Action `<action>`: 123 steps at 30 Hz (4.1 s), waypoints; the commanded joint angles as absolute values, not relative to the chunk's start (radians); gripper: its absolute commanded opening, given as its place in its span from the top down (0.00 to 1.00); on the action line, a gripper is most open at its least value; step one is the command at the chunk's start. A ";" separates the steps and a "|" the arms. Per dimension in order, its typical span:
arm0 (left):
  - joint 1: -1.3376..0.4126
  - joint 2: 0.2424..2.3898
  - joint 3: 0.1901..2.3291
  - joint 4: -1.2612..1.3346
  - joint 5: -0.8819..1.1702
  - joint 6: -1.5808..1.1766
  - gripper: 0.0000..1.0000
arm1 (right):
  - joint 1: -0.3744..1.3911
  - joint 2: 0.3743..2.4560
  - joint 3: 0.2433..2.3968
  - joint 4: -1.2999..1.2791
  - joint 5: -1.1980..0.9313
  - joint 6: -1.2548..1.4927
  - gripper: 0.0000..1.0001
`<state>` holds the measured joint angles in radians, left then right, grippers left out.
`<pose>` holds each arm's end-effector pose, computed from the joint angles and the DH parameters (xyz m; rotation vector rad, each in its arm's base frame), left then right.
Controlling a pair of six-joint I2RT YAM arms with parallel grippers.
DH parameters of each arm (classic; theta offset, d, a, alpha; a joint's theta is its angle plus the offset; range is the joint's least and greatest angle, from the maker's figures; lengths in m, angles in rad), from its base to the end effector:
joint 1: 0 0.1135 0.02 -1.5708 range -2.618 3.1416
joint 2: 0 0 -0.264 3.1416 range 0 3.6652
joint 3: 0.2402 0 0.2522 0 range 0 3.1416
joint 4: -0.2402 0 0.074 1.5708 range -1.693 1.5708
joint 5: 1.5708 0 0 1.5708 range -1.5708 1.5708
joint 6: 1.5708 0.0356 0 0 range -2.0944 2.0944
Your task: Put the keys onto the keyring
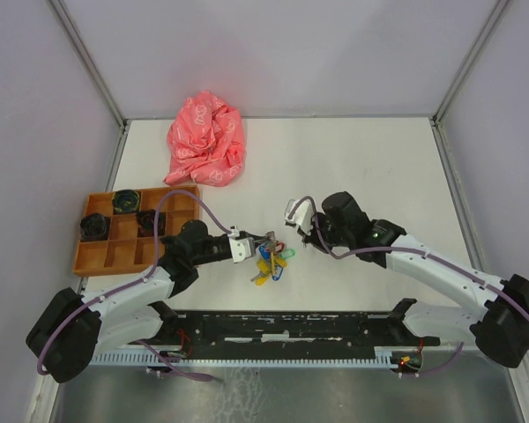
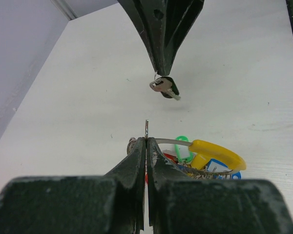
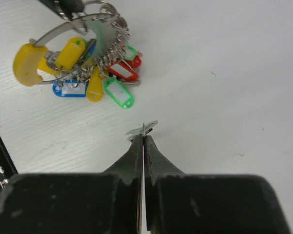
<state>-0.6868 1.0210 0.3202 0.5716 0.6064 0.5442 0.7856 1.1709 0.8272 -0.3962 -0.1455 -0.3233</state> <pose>0.1498 -0.1491 0.2132 1.3260 1.0879 -0.6196 0.1722 0.1796 0.2570 -1.2925 1.9448 0.4014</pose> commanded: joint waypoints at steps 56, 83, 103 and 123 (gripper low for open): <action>-0.689 1.047 0.378 0.603 0.704 0.563 0.97 | 0.920 1.111 0.735 -0.137 -0.290 -0.884 0.99; -0.689 1.045 0.383 0.594 0.716 0.561 0.97 | 0.923 1.116 0.756 -0.146 -0.366 -0.868 0.99; -0.689 1.046 0.377 0.648 0.741 0.534 0.97 | 0.945 1.158 0.757 -0.044 -0.417 -0.803 0.99; -0.689 1.018 0.402 0.572 0.599 0.428 0.97 | 0.948 1.088 0.712 -0.060 -0.351 -0.859 0.99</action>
